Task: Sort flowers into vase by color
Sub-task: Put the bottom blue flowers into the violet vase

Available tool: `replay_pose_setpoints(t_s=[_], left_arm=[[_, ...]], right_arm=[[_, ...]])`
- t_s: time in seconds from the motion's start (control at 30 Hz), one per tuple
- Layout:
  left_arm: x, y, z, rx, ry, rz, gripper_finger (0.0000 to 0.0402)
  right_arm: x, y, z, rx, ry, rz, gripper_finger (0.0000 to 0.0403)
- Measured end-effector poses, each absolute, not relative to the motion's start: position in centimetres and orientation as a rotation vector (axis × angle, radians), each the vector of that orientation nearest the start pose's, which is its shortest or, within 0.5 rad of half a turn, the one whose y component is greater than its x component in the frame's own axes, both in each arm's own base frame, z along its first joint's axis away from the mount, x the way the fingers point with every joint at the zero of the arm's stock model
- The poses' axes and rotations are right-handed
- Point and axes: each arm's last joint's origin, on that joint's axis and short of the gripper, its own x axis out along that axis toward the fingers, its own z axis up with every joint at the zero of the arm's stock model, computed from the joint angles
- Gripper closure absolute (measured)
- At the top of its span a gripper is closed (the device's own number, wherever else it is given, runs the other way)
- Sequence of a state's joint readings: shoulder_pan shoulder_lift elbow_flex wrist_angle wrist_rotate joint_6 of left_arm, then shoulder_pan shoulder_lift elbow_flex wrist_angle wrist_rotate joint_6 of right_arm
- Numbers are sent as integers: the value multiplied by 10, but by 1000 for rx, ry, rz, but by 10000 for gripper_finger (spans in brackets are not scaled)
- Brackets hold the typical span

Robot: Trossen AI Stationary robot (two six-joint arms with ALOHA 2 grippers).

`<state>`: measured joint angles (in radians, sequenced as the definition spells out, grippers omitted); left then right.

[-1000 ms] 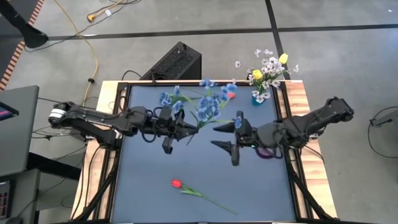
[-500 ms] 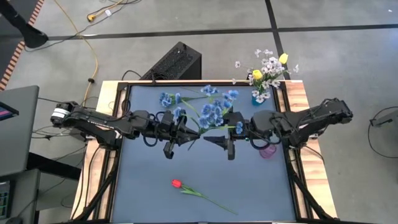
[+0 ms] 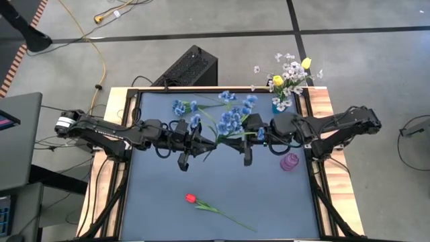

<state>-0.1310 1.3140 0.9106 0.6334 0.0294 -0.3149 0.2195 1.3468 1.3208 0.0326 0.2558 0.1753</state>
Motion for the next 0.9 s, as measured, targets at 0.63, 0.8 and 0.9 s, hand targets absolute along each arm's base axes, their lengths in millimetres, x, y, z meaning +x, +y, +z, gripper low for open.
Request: replay_pose_setpoints(t_s=[0.63,0.8,0.9], left_arm=[[282,-30,337,-204,-74,-32,238],[270,-19,329,-201,84,87,217],[268,-15,326,-213,129,110,217]], right_arm=[[269,58,401,209,273,-67,363],[231,63,395,209,446,-139,373],[205,67,396,228,504,-187,369]])
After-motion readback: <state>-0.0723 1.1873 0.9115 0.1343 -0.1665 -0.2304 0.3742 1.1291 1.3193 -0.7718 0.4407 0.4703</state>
